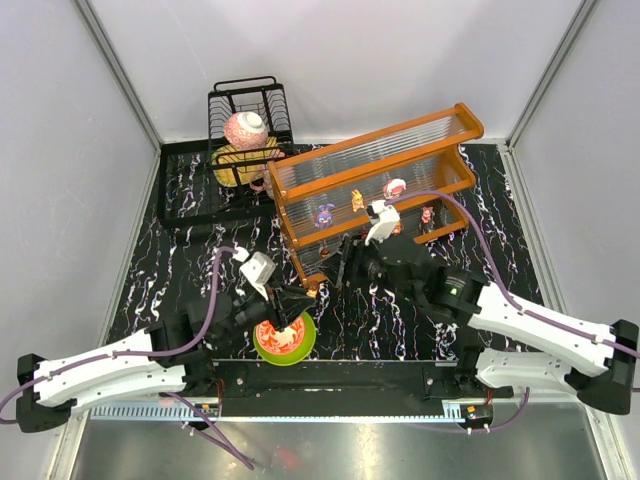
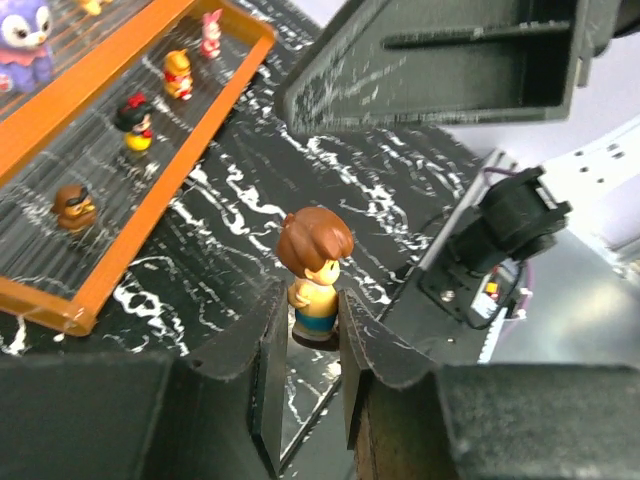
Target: Place and organize the plastic toys onto the shelf
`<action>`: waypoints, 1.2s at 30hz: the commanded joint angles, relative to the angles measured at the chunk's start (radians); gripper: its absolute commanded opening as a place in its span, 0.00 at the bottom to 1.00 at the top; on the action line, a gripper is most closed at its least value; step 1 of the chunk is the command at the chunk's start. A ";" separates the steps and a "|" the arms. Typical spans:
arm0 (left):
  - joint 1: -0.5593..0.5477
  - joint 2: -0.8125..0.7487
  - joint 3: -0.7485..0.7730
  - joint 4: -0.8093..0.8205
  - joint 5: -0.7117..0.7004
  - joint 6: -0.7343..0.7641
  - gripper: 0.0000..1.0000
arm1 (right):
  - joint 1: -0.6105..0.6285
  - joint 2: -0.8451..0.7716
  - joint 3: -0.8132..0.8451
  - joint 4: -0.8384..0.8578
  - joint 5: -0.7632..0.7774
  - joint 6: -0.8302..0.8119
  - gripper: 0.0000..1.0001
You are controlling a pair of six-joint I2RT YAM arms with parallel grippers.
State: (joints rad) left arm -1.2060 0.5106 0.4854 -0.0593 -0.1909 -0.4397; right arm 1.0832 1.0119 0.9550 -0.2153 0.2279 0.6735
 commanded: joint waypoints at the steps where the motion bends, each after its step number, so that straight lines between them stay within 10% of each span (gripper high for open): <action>1: -0.006 0.049 0.068 -0.074 -0.091 0.045 0.00 | 0.040 0.068 0.085 -0.131 0.060 0.051 0.63; 36: -0.012 0.078 0.098 -0.139 -0.211 0.016 0.00 | 0.141 0.225 0.153 -0.073 0.157 0.081 0.59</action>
State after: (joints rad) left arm -1.2144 0.5919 0.5446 -0.2348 -0.3759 -0.4183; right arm 1.2129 1.2301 1.0611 -0.3382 0.3450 0.7361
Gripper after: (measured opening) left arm 0.258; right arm 0.595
